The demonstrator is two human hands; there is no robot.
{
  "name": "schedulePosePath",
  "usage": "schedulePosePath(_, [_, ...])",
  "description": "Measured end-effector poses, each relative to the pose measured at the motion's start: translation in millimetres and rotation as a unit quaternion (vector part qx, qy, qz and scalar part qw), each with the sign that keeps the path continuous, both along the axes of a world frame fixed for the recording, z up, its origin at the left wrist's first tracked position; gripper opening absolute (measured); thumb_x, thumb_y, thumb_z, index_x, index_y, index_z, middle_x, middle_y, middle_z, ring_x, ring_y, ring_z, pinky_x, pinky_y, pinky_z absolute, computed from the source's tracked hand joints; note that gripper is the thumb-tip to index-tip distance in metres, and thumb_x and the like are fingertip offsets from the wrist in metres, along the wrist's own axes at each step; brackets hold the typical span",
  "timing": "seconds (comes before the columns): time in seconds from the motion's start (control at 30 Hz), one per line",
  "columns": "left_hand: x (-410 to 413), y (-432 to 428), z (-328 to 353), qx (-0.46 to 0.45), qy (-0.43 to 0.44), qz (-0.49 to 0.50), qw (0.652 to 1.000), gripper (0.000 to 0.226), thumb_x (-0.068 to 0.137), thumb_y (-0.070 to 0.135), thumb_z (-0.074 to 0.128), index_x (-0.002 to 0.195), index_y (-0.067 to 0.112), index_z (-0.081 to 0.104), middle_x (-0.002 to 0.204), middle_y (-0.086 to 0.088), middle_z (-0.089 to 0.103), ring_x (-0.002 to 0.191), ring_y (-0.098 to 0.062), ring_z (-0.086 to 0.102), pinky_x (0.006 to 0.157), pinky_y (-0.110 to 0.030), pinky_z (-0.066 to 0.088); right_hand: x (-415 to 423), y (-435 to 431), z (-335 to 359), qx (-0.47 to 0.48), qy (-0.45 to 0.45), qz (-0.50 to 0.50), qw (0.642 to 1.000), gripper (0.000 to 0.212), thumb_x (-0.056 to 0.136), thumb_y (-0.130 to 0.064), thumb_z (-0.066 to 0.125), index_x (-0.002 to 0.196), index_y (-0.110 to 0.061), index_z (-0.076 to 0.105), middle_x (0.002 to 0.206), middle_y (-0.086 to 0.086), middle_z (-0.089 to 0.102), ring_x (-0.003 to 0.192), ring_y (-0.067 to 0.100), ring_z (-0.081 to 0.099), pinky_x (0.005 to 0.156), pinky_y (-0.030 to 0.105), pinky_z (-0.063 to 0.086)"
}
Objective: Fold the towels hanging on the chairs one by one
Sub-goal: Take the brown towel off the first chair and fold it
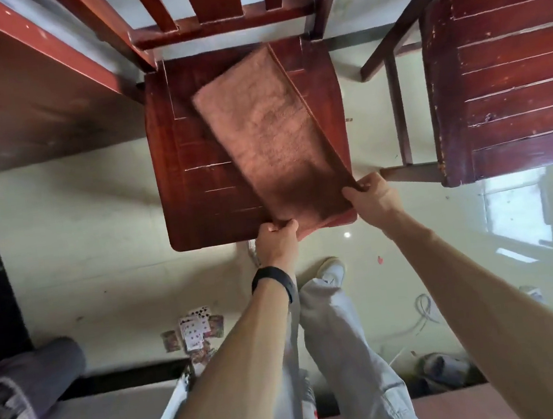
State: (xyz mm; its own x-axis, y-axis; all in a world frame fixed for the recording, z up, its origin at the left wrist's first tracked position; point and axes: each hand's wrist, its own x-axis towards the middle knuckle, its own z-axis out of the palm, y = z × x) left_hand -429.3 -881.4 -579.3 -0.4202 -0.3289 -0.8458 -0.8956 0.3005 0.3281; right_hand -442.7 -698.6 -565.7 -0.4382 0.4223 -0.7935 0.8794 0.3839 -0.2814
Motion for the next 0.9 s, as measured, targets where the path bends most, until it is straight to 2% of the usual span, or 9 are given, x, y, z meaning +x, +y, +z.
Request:
schedulePosePath(0.17, [29, -41, 27, 0.142, -0.052, 0.111, 0.982, 0.013, 0.087, 0.017, 0.074, 0.086, 0.014, 0.060, 0.091, -0.007, 0.065, 0.081, -0.022, 0.063, 0.064, -0.029, 0.050, 59, -12, 25, -0.086, -0.015, -0.100, 0.991, 0.035, 0.090, -0.030, 0.070, 0.113, -0.011, 0.053, 0.078, 0.008, 0.073, 0.067, 0.019, 0.069, 0.062, 0.035, 0.058])
schedulePosePath(0.27, [51, -67, 54, 0.159, -0.078, 0.111, 0.978, 0.013, 0.088, 0.017, 0.074, 0.092, 0.013, 0.062, 0.094, -0.006, 0.067, 0.067, -0.015, 0.066, 0.074, -0.032, 0.052, 98, -27, 43, -0.135, -0.017, -0.192, 0.972, 0.034, 0.086, -0.025, 0.076, 0.106, -0.015, 0.051, 0.084, 0.019, 0.074, 0.066, 0.024, 0.069, 0.076, 0.043, 0.062])
schedulePosePath(0.33, [60, -80, 73, 0.135, -0.077, 0.103, 0.983, 0.026, 0.089, 0.014, 0.072, 0.104, 0.015, 0.051, 0.103, -0.009, 0.065, 0.066, -0.019, 0.066, 0.077, -0.036, 0.056, 117, -40, 61, -0.143, -0.012, -0.225, 0.964, 0.031, 0.087, -0.021, 0.076, 0.102, -0.019, 0.049, 0.080, 0.019, 0.073, 0.064, 0.026, 0.069, 0.073, 0.040, 0.062])
schedulePosePath(0.47, [43, -98, 107, 0.136, -0.050, -0.029, 0.989, 0.015, 0.096, 0.015, 0.062, 0.107, 0.019, 0.053, 0.088, -0.008, 0.065, 0.051, -0.017, 0.062, 0.050, -0.025, 0.045, 118, -56, 97, -0.174, 0.029, -0.273, 0.946, 0.016, 0.094, -0.008, 0.064, 0.102, -0.018, 0.055, 0.070, 0.016, 0.068, 0.057, 0.021, 0.062, 0.055, 0.029, 0.057])
schedulePosePath(0.57, [1, -105, 118, 0.169, -0.050, -0.151, 0.973, 0.014, 0.098, 0.018, 0.056, 0.102, 0.022, 0.069, 0.070, -0.009, 0.059, 0.047, -0.015, 0.051, 0.048, -0.026, 0.036, 88, -50, 113, -0.198, 0.058, -0.256, 0.944, 0.008, 0.096, -0.008, 0.062, 0.096, -0.013, 0.068, 0.080, 0.019, 0.069, 0.063, 0.022, 0.065, 0.062, 0.029, 0.057])
schedulePosePath(0.63, [-30, -107, 119, 0.230, -0.059, -0.140, 0.961, 0.019, 0.095, 0.017, 0.058, 0.108, 0.020, 0.071, 0.068, -0.008, 0.062, 0.050, -0.014, 0.050, 0.050, -0.026, 0.034, 61, -40, 118, -0.234, 0.074, -0.251, 0.936, 0.009, 0.091, -0.007, 0.066, 0.097, -0.012, 0.070, 0.088, 0.020, 0.069, 0.074, 0.026, 0.067, 0.071, 0.032, 0.057])
schedulePosePath(0.73, [-76, -109, 109, 0.292, -0.074, -0.158, 0.940, 0.030, 0.089, 0.013, 0.067, 0.118, 0.017, 0.067, 0.074, 0.002, 0.067, 0.057, -0.011, 0.050, 0.050, -0.020, 0.035, 17, -27, 111, -0.241, 0.094, -0.173, 0.950, 0.034, 0.072, -0.014, 0.073, 0.106, -0.018, 0.072, 0.100, 0.016, 0.074, 0.091, 0.031, 0.072, 0.083, 0.041, 0.058])
schedulePosePath(0.83, [-111, -100, 86, 0.182, -0.001, -0.286, 0.941, 0.022, 0.090, 0.034, 0.070, 0.109, 0.023, 0.072, 0.076, 0.007, 0.063, 0.065, -0.013, 0.051, 0.055, -0.024, 0.039, -19, -23, 82, -0.089, 0.110, -0.040, 0.989, 0.018, 0.084, -0.037, 0.074, 0.094, -0.022, 0.072, 0.093, 0.004, 0.074, 0.089, 0.026, 0.071, 0.079, 0.037, 0.056])
schedulePosePath(0.9, [-127, -91, 66, 0.103, 0.056, -0.336, 0.934, 0.030, 0.092, 0.047, 0.063, 0.111, 0.026, 0.072, 0.098, 0.005, 0.069, 0.089, -0.015, 0.060, 0.081, -0.029, 0.047, -39, -23, 57, -0.018, 0.110, 0.010, 0.994, 0.023, 0.094, -0.047, 0.062, 0.090, -0.024, 0.066, 0.095, 0.007, 0.069, 0.093, 0.029, 0.066, 0.075, 0.030, 0.045])
